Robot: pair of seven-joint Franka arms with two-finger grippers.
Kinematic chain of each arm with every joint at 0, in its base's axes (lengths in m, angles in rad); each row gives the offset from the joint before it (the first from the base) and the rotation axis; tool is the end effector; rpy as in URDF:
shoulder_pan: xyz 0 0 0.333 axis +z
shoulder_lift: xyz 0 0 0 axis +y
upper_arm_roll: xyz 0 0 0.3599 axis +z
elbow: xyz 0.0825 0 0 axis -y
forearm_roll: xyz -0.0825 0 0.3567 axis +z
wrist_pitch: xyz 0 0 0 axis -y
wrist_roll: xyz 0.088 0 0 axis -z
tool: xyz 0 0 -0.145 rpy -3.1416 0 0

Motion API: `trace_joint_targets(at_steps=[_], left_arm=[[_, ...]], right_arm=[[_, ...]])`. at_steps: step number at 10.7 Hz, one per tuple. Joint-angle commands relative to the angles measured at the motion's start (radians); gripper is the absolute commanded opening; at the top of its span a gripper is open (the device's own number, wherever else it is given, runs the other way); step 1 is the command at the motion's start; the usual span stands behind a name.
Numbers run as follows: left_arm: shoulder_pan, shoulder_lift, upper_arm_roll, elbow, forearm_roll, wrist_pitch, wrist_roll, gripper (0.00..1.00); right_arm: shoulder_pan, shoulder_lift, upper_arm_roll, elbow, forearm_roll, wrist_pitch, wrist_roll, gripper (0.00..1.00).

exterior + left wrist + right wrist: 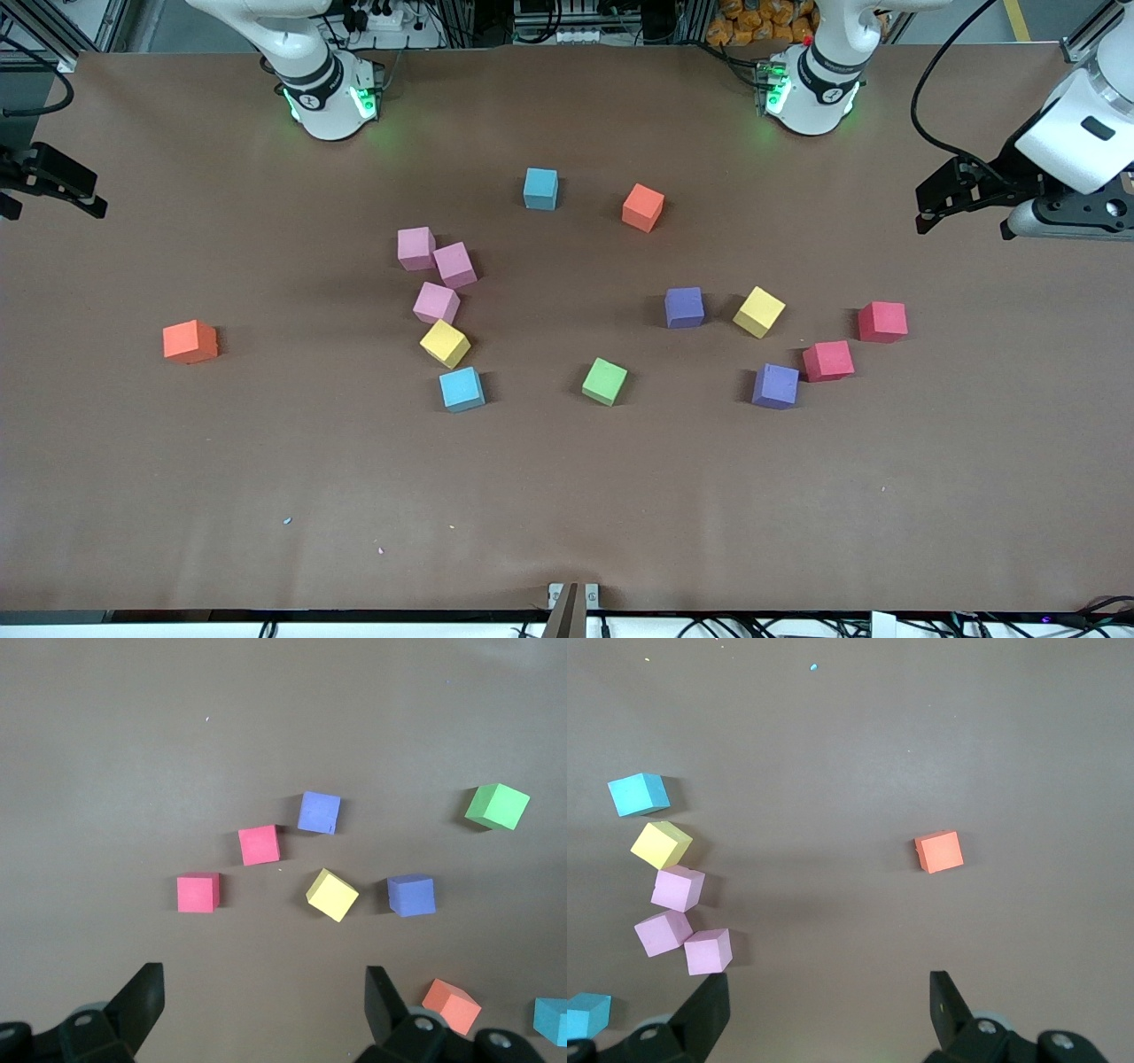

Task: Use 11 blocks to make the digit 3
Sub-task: 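Move the left gripper toward the orange cube while the right gripper starts moving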

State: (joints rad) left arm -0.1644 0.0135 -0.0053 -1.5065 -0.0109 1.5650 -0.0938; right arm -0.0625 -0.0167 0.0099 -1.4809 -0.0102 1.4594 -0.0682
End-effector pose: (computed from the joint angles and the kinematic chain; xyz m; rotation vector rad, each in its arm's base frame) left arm 0.5259 -0.0917 0.6514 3.1218 -0.1190 0.0674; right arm 0.5089 -0.0283 0.6688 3.1315 0.0227 -0.0085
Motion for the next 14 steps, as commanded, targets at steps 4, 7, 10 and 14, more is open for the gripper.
trace_joint_targets(at_steps=[4,7,10,14], left_arm=[[-0.006,0.017,-0.086,-0.182,-0.052,0.110,-0.096,1.00],[-0.006,0.020,-0.241,-0.380,-0.043,0.298,-0.237,1.00],[-0.007,0.035,-0.366,-0.477,-0.043,0.359,-0.358,1.00],[-0.023,0.130,-0.446,-0.492,-0.043,0.362,-0.648,1.00]], right_arm=[[0.006,0.008,0.007,0.014,-0.008,-0.011,0.002,1.00],[0.018,0.015,0.007,0.013,-0.007,-0.011,0.001,1.00],[0.012,0.023,0.005,0.008,-0.005,-0.013,0.005,1.00],[0.033,0.046,0.007,0.004,0.004,-0.011,-0.010,1.00]])
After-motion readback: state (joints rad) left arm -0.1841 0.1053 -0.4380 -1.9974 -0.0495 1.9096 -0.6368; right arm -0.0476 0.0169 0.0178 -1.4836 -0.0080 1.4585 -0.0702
